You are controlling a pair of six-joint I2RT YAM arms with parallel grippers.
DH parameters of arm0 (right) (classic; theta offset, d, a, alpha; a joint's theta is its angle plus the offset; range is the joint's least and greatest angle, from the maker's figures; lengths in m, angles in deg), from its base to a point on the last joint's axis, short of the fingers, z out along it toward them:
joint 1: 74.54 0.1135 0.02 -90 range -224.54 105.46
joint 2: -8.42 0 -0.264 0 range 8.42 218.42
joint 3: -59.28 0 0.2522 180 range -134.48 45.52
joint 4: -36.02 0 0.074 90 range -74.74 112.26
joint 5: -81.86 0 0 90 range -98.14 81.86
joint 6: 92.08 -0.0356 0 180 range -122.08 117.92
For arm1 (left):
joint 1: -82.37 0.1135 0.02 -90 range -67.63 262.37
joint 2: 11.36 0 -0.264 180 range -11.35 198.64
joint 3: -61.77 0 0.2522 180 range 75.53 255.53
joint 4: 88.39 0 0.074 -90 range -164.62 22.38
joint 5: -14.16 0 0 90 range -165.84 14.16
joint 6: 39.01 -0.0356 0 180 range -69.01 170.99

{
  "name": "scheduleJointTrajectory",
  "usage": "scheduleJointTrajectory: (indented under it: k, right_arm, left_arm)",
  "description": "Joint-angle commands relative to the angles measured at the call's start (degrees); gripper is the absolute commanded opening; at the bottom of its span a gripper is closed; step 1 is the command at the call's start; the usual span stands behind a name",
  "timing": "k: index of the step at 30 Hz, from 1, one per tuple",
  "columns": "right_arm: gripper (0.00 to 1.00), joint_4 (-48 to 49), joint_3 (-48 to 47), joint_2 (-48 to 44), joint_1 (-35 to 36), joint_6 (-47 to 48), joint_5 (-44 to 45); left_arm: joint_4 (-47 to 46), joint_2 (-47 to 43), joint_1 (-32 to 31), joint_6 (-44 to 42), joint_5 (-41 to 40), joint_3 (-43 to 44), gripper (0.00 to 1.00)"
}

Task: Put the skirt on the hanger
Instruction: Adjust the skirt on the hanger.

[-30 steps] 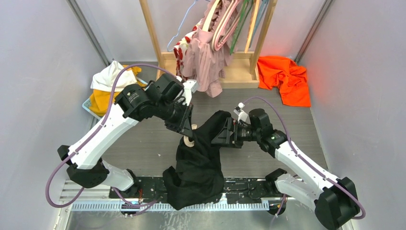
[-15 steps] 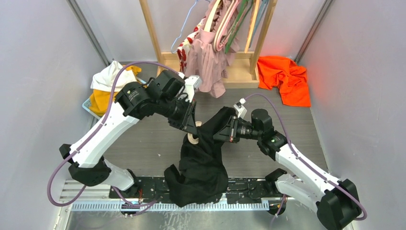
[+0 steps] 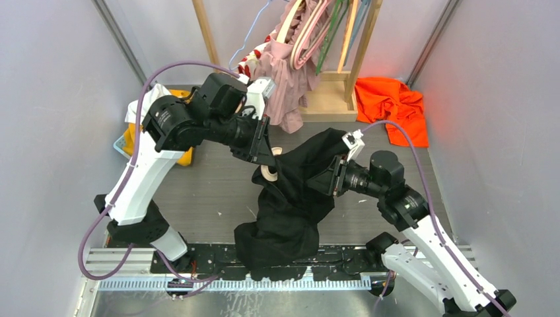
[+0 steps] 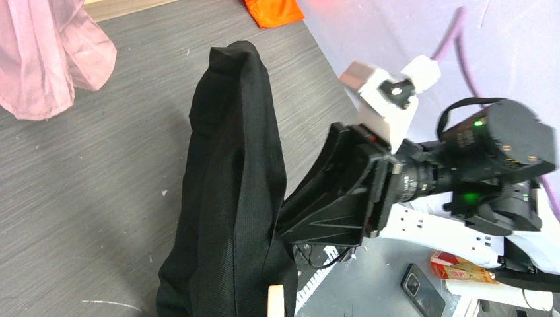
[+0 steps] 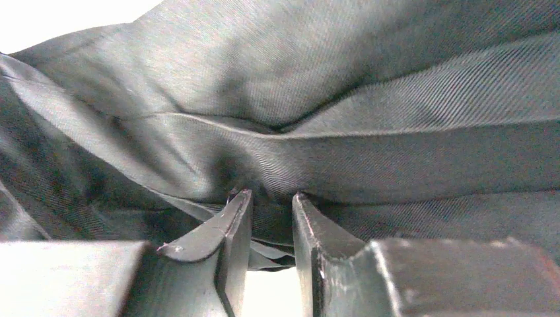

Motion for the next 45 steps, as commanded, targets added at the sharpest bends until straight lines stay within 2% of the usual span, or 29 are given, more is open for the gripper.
scheduleJointTrajectory:
  k: [1,3,4,9,20,22,26,34,39,41,42,43,45]
  right_arm:
    - [0.32,-5.6,-4.9,-1.2,0.2,5.8,7.9]
    - [0.19,-5.6,-5.6,-1.5,0.2,6.5,9.1]
    - [0.20,-5.2,-5.6,-1.4,0.2,6.4,8.9]
    - [0.58,-0.1,-3.9,0.6,0.2,5.1,3.1]
    - [0.96,11.3,-2.7,-1.2,0.2,0.5,-5.3]
    - [1.00,17.0,-1.3,-0.6,0.2,-3.3,-8.0]
    - [1.00,27.2,1.3,1.7,0.4,-10.4,-12.4]
    - [1.00,28.4,3.7,3.8,3.8,-11.9,-14.6]
    - [0.94,24.7,2.3,4.3,9.5,-8.1,-11.4]
    - [0.84,23.3,1.9,4.7,10.8,-6.9,-10.2]
    - [0.75,21.6,1.4,5.1,11.1,-6.1,-9.3]
    - [0.59,20.1,1.1,5.7,11.3,-5.3,-8.4]
    - [0.21,17.7,0.6,6.3,11.3,-4.3,-6.2]
  left_arm:
    - [-0.9,-0.5,0.0,0.5,1.6,1.5,0.07]
    - [0.4,0.3,-0.1,0.5,1.1,3.8,0.07]
    - [1.2,0.7,-0.1,0.5,0.9,4.9,0.07]
    - [1.3,1.3,0.0,0.8,1.7,6.5,0.08]
    - [-1.3,-0.4,-0.1,0.9,1.7,1.0,0.08]
    - [-2.1,-0.4,0.0,1.0,2.0,0.2,0.08]
    - [-3.0,-0.5,-0.1,1.1,2.4,-0.9,0.08]
    - [-3.6,0.2,-0.1,1.4,3.2,0.3,0.08]
    - [-3.9,0.7,-0.1,1.5,3.3,0.3,0.09]
    - [-4.1,0.7,0.0,1.6,3.5,0.4,0.10]
    - [-4.1,0.7,0.0,1.6,3.5,0.4,0.10]
    - [-4.2,0.6,0.0,1.6,3.6,0.5,0.10]
    - [-4.0,0.5,-0.1,1.6,3.6,0.5,0.11]
